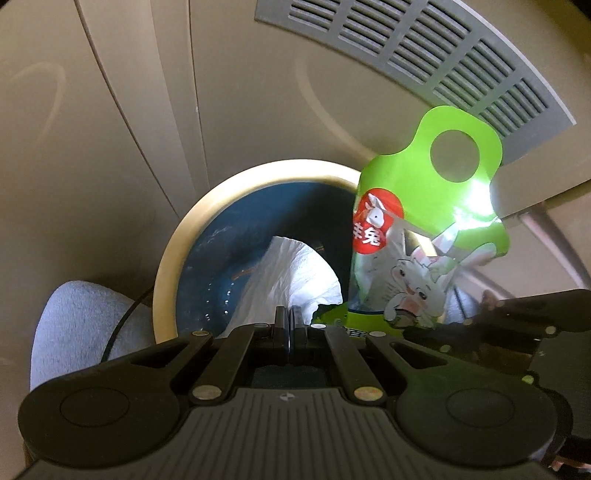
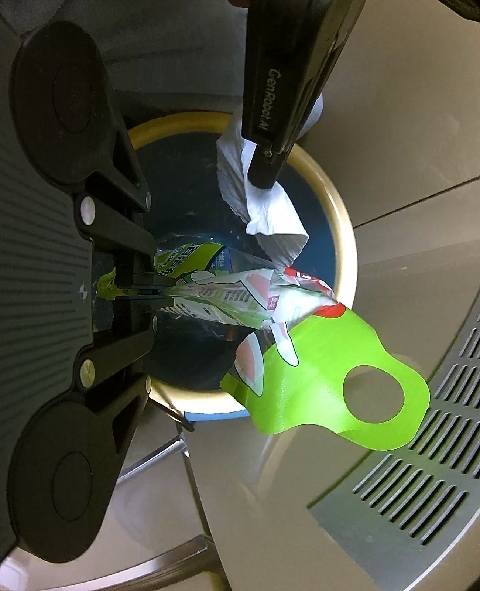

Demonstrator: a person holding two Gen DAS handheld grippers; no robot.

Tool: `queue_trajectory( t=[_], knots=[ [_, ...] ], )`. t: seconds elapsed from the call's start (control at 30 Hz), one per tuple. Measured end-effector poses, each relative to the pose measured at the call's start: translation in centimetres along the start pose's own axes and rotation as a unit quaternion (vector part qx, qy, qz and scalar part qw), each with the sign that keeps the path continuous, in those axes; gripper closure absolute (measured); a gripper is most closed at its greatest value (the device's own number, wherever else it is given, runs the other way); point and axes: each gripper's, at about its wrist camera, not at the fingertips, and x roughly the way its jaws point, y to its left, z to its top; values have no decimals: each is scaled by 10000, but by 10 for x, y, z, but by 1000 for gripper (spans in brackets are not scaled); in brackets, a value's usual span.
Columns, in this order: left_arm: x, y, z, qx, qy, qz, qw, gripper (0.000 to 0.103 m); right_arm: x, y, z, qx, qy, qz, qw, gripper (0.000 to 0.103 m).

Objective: Collect trash
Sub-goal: 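Lower both tools into the bin and open them to drop the items, then raise both open tools out of the bin back toward the grey mat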

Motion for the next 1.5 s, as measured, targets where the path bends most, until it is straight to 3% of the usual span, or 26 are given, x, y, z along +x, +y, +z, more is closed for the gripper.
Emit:
queue_trajectory(
  t=[0.23,0.3,0.33,0.37,0.4,0.43,0.47,0.5,0.6,0.83,1.07,1.33,1.5],
  knots=[
    [12,2,-1,85,64,141,9998,103,12,-3,4,96,141,-42,9998,97],
    [18,-1,3,64,90,189,9998,99,13,-3,5,141,161,-51,9998,96],
    [20,-2,3,42,104,204,9997,86,14,-3,6,176,167,-71,9997,92],
    [20,0,3,20,94,218,9997,77,14,-4,7,214,184,-69,9996,82],
    [18,2,2,-8,69,244,9997,51,13,-5,8,258,188,-70,9995,75],
    [16,4,2,-39,26,296,9995,26,13,-6,8,289,178,-85,9994,58],
    [14,4,2,-72,-47,359,9993,17,13,-6,9,304,160,-119,9993,47],
    [11,4,2,-107,-133,417,9990,8,12,-4,8,304,141,-154,9993,46],
    [6,3,5,-135,-132,589,9981,0,3,-5,3,313,83,-200,9993,39],
    [-12,2,3,-14,-158,667,9976,0,-25,-10,-1,582,-71,-84,9982,17],
    [-54,6,-5,79,-424,715,9965,0,-73,-12,-8,810,-622,24,9948,14],
    [-129,2,-24,127,-1261,685,9896,0,-138,1,-29,700,-1531,164,9856,6],
    [-158,-5,-39,171,-1614,668,9845,0,-172,16,-40,488,-2096,41,9766,2]
  ],
)
